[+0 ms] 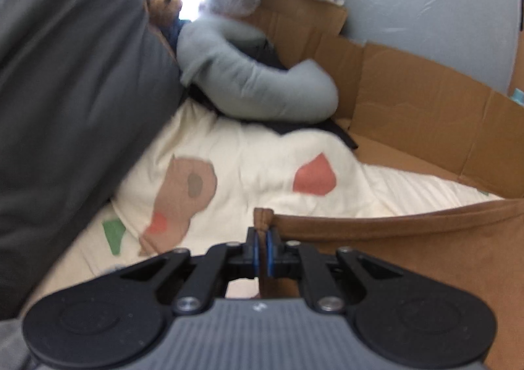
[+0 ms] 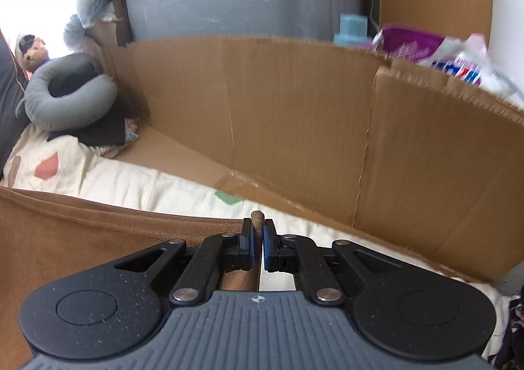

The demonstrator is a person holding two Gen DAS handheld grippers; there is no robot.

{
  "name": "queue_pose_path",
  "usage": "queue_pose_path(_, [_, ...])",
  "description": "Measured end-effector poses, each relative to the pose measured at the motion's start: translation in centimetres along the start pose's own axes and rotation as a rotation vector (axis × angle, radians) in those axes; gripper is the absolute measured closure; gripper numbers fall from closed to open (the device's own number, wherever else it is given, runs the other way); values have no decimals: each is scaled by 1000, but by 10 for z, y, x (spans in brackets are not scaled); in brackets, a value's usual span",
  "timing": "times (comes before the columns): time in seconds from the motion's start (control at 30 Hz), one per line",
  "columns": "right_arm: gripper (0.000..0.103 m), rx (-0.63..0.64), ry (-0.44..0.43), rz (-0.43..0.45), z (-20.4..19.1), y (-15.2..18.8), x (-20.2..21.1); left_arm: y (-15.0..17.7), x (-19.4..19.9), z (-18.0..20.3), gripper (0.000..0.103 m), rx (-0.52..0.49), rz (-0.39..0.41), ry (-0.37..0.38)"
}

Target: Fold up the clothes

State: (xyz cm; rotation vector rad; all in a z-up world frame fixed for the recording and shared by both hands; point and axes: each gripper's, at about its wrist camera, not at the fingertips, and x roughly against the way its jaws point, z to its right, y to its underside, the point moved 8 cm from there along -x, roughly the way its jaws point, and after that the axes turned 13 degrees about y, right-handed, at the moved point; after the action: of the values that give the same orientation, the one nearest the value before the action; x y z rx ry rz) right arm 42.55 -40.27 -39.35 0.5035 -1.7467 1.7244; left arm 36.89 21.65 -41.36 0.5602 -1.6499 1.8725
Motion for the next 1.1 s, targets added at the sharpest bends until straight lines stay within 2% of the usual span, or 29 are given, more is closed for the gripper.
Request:
queue_pose_path(0.13, [99,31,-3,-55,-3,12,-24,10,-21,-8,98,17,-42,5])
queue_pose_path(0.4, [99,-36,-12,-146,3,19,-53,8,-42,-12,98,27,-68,8])
queue_pose_path(0.63, [99,-56,-2,-174,3,17,-61,9,-53,-16,98,48,-83,10])
queue_pose_path(0.87, [99,-75,7,-199,4,17,-69,8,-54,-17,98,58,-64,11])
queue_pose_path(1.1, [99,-87,22,-177,6,11,-64,7,-50,-17,98,70,-50,6])
